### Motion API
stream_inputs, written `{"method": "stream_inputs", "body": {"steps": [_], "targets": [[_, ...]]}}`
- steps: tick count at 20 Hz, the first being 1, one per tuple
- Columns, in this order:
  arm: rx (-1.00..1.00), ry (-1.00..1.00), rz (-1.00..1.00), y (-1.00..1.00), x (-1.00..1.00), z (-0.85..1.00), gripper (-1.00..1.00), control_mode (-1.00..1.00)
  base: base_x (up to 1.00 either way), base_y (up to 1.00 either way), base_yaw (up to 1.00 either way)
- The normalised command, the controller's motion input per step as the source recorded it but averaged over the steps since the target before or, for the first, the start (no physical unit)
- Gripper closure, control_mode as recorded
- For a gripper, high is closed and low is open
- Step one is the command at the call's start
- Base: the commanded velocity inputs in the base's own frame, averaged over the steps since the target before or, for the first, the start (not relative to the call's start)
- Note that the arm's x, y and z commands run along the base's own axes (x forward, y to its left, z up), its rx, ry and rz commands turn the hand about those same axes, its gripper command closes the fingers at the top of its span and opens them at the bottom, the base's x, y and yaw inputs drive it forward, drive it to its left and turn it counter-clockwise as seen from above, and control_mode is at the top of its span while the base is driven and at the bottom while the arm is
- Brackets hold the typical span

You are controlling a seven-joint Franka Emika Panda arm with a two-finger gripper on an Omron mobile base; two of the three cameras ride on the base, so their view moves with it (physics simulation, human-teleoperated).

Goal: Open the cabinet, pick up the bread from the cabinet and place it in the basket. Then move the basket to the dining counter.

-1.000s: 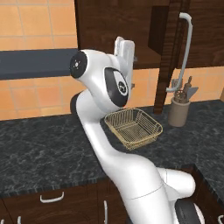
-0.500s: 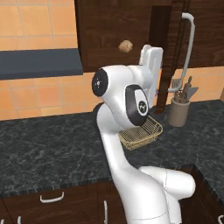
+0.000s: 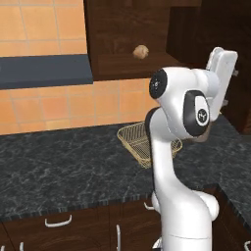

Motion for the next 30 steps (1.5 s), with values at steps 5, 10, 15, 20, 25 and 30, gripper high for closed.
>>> {"method": "stream_inputs", "body": {"steps": [5, 10, 15, 20, 25, 30], "targets": [[0.17, -0.25, -0.25, -0.99, 0.01, 0.0, -1.0, -1.0, 0.0, 0.0, 0.0], [0.14, -0.25, -0.13, -0.42, 0.22, 0.0, -1.0, -1.0, 0.0, 0.0, 0.0], [0.11, -0.2, 0.03, 0.33, 0.09, -0.05, -1.0, -1.0, 0.0, 0.0, 0.0], [0.01, -0.04, 0.23, 0.62, 0.0, 0.0, -1.0, -1.0, 0.0, 0.0, 0.0], [-0.07, 0.15, 0.43, 0.71, 0.0, 0.11, -1.0, -1.0, 0.0, 0.0, 0.0], [-0.24, 0.29, 0.59, 0.47, -0.02, 0.14, -1.0, -1.0, 0.0, 0.0, 0.0]]}}
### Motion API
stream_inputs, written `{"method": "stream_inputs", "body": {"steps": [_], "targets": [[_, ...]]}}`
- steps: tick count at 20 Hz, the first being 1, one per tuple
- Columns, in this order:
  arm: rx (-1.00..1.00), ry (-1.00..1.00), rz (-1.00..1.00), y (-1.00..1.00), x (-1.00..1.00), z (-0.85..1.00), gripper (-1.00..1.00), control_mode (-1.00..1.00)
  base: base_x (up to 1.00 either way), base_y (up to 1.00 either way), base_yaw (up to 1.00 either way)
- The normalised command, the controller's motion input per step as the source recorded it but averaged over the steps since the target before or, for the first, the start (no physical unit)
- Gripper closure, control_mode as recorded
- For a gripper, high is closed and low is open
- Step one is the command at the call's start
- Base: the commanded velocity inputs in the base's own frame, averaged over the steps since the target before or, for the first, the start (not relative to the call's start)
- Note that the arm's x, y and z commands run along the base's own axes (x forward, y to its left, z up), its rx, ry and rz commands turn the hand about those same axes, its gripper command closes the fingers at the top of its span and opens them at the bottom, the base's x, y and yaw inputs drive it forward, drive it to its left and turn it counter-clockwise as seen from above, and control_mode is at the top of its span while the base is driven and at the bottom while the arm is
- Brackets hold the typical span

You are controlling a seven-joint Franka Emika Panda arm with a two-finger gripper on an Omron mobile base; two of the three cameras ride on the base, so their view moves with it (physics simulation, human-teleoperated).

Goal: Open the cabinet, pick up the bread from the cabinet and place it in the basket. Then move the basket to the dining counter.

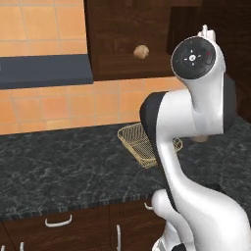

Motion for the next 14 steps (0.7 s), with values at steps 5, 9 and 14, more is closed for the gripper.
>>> {"method": "stream_inputs", "body": {"steps": [5, 9, 14], "targets": [[-0.26, 0.32, 0.65, 0.16, 0.01, 0.02, -1.0, -1.0, 0.0, 0.0, 0.0], [-0.33, 0.32, 0.7, 0.0, 0.0, 0.0, -1.0, -1.0, 0.0, 0.0, 0.0], [-0.38, 0.31, 0.61, 0.0, 0.26, 0.01, -1.0, -1.0, 0.0, 0.0, 0.0]]}}
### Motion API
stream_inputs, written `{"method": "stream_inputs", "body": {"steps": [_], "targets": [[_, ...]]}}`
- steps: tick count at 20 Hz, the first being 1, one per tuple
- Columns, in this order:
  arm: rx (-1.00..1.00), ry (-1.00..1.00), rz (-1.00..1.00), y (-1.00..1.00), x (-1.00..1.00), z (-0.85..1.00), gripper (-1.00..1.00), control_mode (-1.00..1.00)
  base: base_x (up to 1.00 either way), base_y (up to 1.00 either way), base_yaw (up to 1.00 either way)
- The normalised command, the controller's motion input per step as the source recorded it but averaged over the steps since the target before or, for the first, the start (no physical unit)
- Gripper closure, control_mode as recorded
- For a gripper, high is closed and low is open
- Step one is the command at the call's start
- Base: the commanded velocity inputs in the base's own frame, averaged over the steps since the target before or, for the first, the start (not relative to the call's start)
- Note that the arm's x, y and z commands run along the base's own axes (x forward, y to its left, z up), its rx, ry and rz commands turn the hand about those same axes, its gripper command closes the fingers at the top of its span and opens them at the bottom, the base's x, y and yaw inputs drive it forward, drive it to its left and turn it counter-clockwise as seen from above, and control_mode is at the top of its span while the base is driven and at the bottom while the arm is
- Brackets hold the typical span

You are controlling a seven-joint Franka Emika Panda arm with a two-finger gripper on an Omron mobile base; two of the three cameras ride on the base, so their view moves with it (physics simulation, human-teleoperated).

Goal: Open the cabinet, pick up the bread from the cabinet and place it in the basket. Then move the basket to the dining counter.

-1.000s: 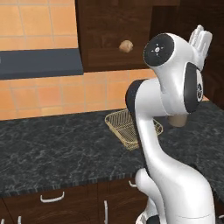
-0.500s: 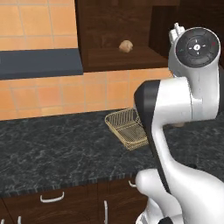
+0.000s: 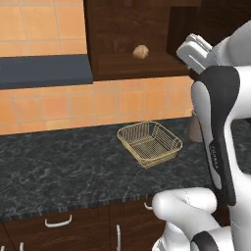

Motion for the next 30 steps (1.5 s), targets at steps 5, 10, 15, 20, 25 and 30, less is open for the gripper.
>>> {"method": "stream_inputs", "body": {"steps": [5, 10, 15, 20, 25, 30], "targets": [[-0.4, 0.09, 0.5, 0.01, 0.79, -0.27, -1.0, -1.0, 0.0, 0.0, 0.0], [-0.25, -0.07, 0.32, 0.09, 0.95, -0.17, -1.0, -1.0, 0.0, 0.0, 0.0], [-0.16, -0.19, 0.11, 0.39, 0.87, -0.17, -1.0, -1.0, 0.0, 0.0, 0.0], [-0.16, -0.09, -0.11, 0.15, 0.96, -0.07, -1.0, -1.0, 0.0, 0.0, 0.0], [-0.08, 0.01, -0.14, 0.0, 0.82, 0.08, -1.0, -1.0, 0.0, 0.0, 0.0], [0.0, -0.01, -0.01, 0.0, 0.72, 0.07, -1.0, -1.0, 0.0, 0.0, 0.0]]}}
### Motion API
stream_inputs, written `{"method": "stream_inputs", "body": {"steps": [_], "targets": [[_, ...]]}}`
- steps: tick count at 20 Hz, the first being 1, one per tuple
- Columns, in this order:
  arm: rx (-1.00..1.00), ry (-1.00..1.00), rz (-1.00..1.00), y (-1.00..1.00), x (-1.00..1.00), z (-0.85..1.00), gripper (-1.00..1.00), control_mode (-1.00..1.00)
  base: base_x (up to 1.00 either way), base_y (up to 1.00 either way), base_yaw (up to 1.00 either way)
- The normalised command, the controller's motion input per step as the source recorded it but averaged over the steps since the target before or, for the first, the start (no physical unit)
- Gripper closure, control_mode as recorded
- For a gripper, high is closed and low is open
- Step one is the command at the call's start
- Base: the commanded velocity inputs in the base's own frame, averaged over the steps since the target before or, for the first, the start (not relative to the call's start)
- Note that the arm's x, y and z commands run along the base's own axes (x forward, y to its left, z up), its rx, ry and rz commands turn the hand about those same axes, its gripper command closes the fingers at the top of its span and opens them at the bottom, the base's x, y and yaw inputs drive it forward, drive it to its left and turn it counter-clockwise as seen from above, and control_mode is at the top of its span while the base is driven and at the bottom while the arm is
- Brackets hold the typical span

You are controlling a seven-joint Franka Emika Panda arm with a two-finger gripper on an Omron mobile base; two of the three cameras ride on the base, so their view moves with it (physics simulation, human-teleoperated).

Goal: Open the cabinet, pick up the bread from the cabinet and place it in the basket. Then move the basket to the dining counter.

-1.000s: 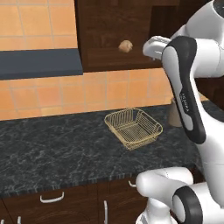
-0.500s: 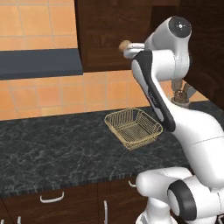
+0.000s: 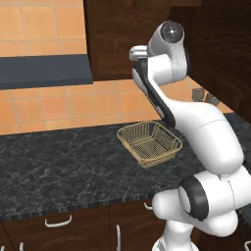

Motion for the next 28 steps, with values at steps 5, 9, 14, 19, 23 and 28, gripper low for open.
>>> {"method": "stream_inputs", "body": {"steps": [5, 9, 14, 19, 23, 28], "targets": [[0.03, -0.02, 0.0, -0.21, 0.87, -0.16, -1.0, -1.0, 0.0, 0.0, 0.0], [0.0, -0.05, 0.0, -0.16, 0.84, -0.07, -1.0, -1.0, 0.0, 0.0, 0.0], [0.0, -0.04, 0.0, -0.06, 0.64, 0.01, -1.0, -1.0, 0.0, 0.0, 0.0], [0.0, 0.0, 0.0, -0.01, 0.47, 0.0, -1.0, -1.0, 0.0, 0.0, 0.0], [0.0, 0.0, 0.0, -0.13, 0.58, 0.0, -1.0, -1.0, 0.0, 0.0, 0.0], [0.0, 0.06, 0.02, -0.05, 0.6, 0.0, -1.0, -1.0, 0.0, 0.0, 0.0]]}}
